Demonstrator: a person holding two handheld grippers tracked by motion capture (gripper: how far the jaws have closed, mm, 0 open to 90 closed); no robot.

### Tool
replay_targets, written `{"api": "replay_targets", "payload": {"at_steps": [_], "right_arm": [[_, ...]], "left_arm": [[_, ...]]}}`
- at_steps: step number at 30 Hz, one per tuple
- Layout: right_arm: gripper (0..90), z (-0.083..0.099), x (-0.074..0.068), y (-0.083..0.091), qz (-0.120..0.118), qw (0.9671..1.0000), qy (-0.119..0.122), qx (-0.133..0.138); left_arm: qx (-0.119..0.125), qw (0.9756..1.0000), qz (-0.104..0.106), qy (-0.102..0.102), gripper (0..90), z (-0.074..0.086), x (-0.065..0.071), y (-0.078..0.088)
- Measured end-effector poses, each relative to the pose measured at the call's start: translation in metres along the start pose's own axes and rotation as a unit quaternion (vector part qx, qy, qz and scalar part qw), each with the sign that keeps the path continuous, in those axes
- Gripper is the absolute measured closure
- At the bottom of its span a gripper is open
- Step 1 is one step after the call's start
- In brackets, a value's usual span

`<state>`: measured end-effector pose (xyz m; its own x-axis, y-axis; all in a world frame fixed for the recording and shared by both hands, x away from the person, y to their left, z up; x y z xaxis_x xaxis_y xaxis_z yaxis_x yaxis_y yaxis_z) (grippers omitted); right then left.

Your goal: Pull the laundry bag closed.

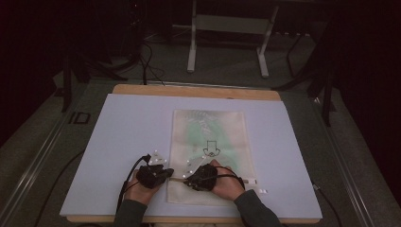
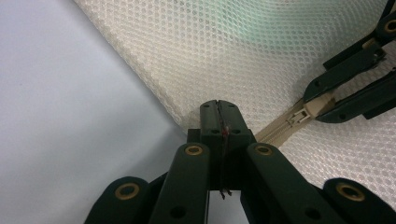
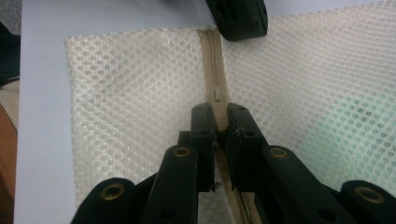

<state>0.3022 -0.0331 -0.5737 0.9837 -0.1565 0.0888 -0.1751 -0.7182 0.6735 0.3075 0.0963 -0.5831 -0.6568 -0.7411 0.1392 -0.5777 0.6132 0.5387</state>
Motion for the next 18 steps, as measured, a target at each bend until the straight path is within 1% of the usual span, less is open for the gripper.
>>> {"api": "replay_targets", "payload": {"at_steps": [18], "right_arm": [[82.5, 0.013, 0.002, 0.016, 0.003, 0.9999, -0.004, -0.011]], "left_arm": [[0.000, 1.0000, 0.001, 0.002, 89.7, 0.000, 0.000, 0.000]]}}
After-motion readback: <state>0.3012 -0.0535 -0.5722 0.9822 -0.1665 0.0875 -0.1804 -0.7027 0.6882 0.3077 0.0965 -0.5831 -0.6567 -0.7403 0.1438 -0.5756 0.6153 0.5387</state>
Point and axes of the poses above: each handheld gripper's, and its own axes: y roughly backward along the jaws, z roughly out of its underside, x roughly to its right, the point moved 7 cm from there along -y, roughly forward along the jaws, and after that the axes turned 14 degrees about x, right-handed, at the moved point
